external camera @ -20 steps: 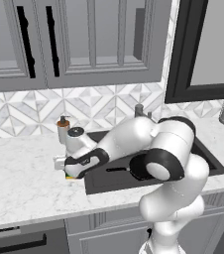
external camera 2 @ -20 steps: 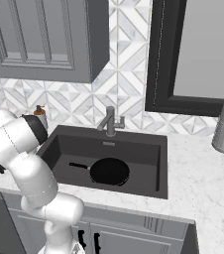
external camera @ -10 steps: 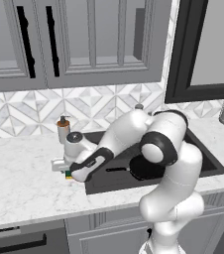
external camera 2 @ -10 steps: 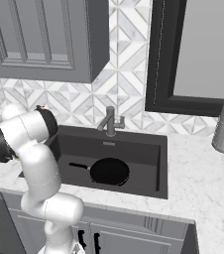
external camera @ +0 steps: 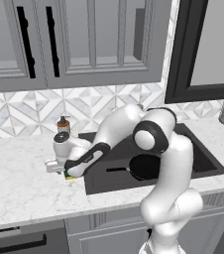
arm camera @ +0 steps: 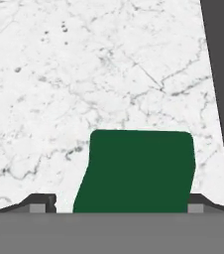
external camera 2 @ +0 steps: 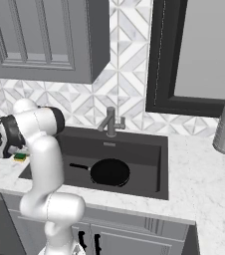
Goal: Pick the pan and sponge and place them into the sink. Then turn on the water.
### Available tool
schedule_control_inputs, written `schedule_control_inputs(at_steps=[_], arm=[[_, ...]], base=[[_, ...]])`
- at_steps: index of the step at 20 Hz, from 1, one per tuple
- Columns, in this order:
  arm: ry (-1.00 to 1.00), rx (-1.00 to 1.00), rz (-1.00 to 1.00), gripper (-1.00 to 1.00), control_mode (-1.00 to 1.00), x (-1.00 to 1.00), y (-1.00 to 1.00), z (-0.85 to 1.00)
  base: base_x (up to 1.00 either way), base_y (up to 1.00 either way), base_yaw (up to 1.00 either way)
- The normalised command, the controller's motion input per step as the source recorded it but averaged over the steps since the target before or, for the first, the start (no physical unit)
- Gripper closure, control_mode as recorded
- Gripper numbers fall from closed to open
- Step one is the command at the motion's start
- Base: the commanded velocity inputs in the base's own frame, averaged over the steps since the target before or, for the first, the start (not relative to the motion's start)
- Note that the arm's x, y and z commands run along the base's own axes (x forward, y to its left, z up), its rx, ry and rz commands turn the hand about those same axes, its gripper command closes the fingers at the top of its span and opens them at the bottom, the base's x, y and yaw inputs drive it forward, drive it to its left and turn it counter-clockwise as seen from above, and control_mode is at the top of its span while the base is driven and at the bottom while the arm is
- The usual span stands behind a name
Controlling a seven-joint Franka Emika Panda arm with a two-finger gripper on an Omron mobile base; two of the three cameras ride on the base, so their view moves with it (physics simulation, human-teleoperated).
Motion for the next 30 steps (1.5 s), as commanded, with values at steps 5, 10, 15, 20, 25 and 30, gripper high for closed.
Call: schedule_control_inputs(at_steps=[5, 10, 15, 20, 25, 30], arm=[[0.00, 0.00, 0.00, 1.00, -1.00, 0.05, 0.00, -0.88], [0.00, 0.01, 0.00, 1.00, -1.00, 0.00, 0.00, -0.78], [-0.01, 0.04, -0.30, 1.00, -1.00, -0.19, -0.15, -0.13], [-0.01, 0.12, -0.33, 1.00, -1.00, -0.54, -0.38, 0.61], [0.00, 0.14, -0.36, 1.00, -1.00, -0.57, -0.56, 0.93], [0.00, 0.16, -0.43, 1.00, -1.00, -0.56, -0.86, 0.64]], base=[[0.00, 0.00, 0.00], [0.00, 0.00, 0.00], [0.00, 0.00, 0.00], [0.00, 0.00, 0.00], [0.00, 0.00, 0.00], [0.00, 0.00, 0.00]])
